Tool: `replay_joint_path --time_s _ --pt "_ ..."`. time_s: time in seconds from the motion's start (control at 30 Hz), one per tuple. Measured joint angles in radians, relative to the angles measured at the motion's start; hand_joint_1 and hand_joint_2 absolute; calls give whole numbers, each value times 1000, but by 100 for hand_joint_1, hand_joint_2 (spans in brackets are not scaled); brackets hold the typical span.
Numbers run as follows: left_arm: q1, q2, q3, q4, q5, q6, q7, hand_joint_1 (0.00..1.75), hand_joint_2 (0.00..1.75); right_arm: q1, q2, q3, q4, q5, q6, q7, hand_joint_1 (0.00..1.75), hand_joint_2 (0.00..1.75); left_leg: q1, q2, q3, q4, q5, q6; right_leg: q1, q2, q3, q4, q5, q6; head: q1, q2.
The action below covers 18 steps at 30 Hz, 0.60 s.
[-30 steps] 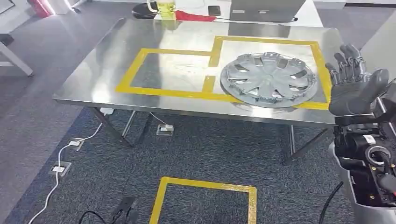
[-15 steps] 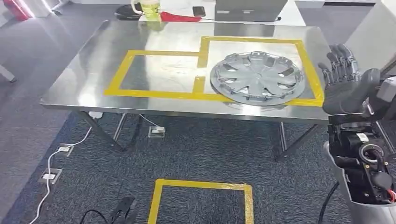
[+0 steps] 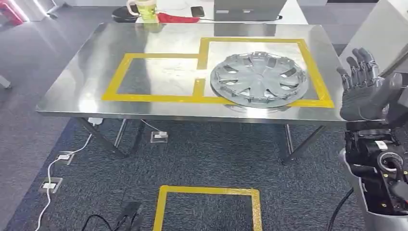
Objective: Take the parts from the cabinet and place them on the table.
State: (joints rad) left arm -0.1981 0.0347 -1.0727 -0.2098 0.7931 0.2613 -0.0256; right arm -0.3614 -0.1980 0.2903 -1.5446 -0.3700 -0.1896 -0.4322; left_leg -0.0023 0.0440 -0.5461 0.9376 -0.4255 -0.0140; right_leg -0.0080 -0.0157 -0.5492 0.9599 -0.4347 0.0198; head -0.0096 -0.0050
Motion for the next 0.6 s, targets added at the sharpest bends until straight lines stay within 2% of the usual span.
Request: replay_joint_path --time_s 0.03,0.07,0.1,0.17,0.2,0.23,0.27,0.33,0.37,0.4,0.5,0.53,0.57,0.6 --pt "-1 1 0 0 0 0 0 0 0 0 0 0 0 0 0 0 0 0 2 -4 -3 6 -8 -9 -7 4 6 -10 6 -10 0 0" --pt "-2 1 0 0 0 0 0 0 0 -1 0 0 -1 0 0 0 0 0 5 -20 -15 38 -32 -16 -8 8 6 -11 8 -13 -2 0" --pt "-2 0 0 0 0 0 0 0 0 -1 0 0 -1 0 0 0 0 0 6 -32 -49 113 -75 -21 -9 12 5 -11 9 -17 -7 0" --pt "0 0 0 0 0 0 0 0 0 0 0 2 -1 0 0 0 0 0 9 -35 -135 292 -150 -27 -9 21 2 -11 10 -20 -13 0" --pt "1 0 0 0 0 0 0 0 0 1 0 2 -1 0 0 0 0 0 9 -36 -166 351 -164 -27 -8 27 2 -11 10 -20 -14 0" --pt "2 0 0 0 0 0 0 0 0 1 0 2 -1 0 0 0 0 0 9 -36 -173 356 -150 -26 -9 34 2 -11 10 -20 -16 0" --pt "2 0 0 0 0 0 0 0 0 1 0 2 -1 0 0 0 0 0 9 -36 -149 301 -110 -23 -9 42 4 -11 10 -20 -17 0" --pt "1 1 0 0 0 0 0 0 0 1 0 2 -1 0 0 0 0 0 9 -46 -58 108 -14 -14 -9 54 8 -10 9 -19 -22 0" --pt "0 3 0 0 0 0 0 0 0 0 0 2 -2 0 0 0 0 0 9 -70 -17 21 14 -7 -11 59 7 -11 9 -16 -23 0" --pt "-1 3 0 0 0 0 0 0 0 0 0 1 -2 0 0 0 0 0 6 -68 -10 -1 7 -5 -2 66 2 -6 7 -10 -25 0" --pt "-2 3 0 0 0 0 0 0 0 1 0 1 -2 0 0 0 0 0 2 -57 -12 2 7 5 -9 76 1 -15 11 7 -18 0" --pt "-3 2 -1 0 0 0 0 0 0 0 -1 0 -2 0 0 0 0 0 7 -52 -9 -10 13 15 -5 75 -1 -13 8 15 -18 0" --pt "-4 2 -1 0 0 0 0 0 0 1 -2 0 -3 0 0 -1 0 0 9 -46 -4 -15 15 19 -9 51 -6 9 -10 17 -16 0" --pt "-5 2 0 0 0 0 0 0 0 -1 -2 0 -3 0 0 0 0 0 9 -44 -4 -17 15 26 -8 34 -32 70 -51 21 -9 0"
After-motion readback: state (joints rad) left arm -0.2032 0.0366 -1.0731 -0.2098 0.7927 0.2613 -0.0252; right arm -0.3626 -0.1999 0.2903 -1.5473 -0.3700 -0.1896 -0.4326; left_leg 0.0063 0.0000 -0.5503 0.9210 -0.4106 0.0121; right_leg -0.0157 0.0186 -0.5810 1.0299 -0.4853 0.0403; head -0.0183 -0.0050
